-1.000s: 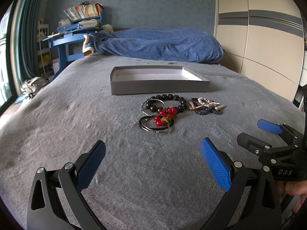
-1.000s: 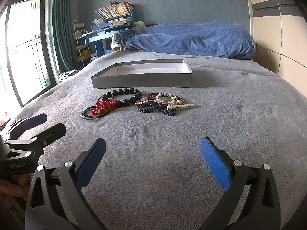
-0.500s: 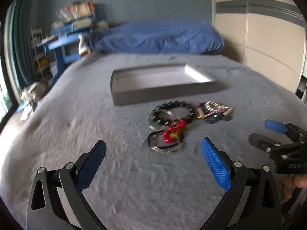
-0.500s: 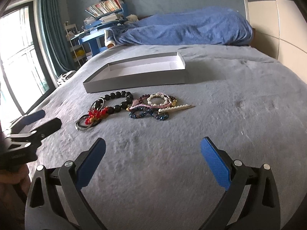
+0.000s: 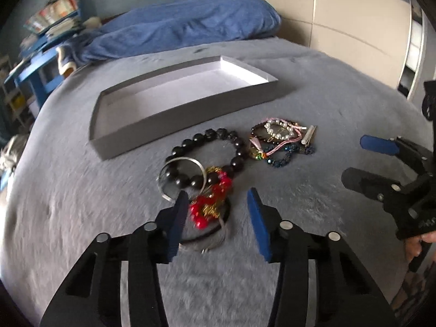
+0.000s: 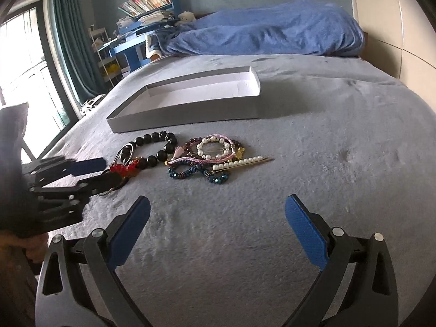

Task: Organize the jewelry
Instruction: 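Lower the left gripper onto the red-beaded gold hair ornament and close it, then lift the red ornament toward the grey tray with the left gripper while the right gripper grasps the pearl hairpin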

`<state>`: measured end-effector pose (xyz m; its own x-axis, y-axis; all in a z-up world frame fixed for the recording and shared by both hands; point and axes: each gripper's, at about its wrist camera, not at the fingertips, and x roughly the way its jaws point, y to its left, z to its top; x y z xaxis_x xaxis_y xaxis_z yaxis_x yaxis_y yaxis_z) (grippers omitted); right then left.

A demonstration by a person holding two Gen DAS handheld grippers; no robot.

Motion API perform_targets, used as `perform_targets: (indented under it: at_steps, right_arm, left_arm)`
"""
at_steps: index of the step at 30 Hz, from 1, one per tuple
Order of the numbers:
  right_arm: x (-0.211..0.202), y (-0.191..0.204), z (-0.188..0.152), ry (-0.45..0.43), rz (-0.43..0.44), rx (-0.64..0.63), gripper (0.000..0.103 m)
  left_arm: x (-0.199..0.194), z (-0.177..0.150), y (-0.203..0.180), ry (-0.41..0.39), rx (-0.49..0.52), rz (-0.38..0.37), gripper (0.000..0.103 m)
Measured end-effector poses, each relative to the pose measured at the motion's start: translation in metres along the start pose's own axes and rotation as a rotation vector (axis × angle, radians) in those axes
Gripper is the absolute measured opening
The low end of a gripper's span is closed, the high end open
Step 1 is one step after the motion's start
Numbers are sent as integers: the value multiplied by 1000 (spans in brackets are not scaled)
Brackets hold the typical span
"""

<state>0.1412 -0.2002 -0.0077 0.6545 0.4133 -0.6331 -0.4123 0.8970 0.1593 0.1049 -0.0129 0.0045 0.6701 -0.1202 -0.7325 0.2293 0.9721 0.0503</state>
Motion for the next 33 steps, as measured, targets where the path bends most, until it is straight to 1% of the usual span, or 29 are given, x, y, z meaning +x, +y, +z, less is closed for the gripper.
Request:
perform_targets:
  at_steps: [2,4,6,7,8,10,12,14,18,22,25,28,30,33]
  right_arm:
    - [0,0,1,1,3,-6,98]
    - [1,-1,1,5,5,0,98]
    - [3,-3,2,12,8,10,98]
    - [4,-4,3,15,8,12,98]
    - [6,-3,5,19,8,13,98]
    - [9,-3,9,24,7,8,98]
    - [11,-3,13,24,10,7,98]
    - [14,-3,17,24,14,9,98]
    - [17,-6,21,28,17,25,98]
    - [18,-11,21,32,21,51,98]
    - [19,-12,22,34,23,63,98]
    - [20,-9,24,39,25,61,97]
    - [21,-7,26,41,27,51,94]
    - [23,-3,29,47,19,31,86]
  left_arm:
    - [7,2,-2,16,12,16,43]
    - [11,4,-2,24,14,32,42]
    - [15,4,-2,32,20,46,31]
    - [16,6,-2,34,24,51,30]
    - [17,7,-1,33,25,57,26]
    - [16,7,2,25,14,35,24]
    - [12,9,4,9,3,1,11]
    - [7,10,4,-7,0,-12,10]
    - [-8,15,7,-51,-23,-72,10]
    - [-26,20,13,-101,-57,-101,10]
    - [-38,23,24,-129,-97,-109,10]
    - [-51,25,43,-163,-162,-116,10]
    - [-57,27,54,-181,-196,-114,10]
    - [-66,29,73,-210,-241,-85,10]
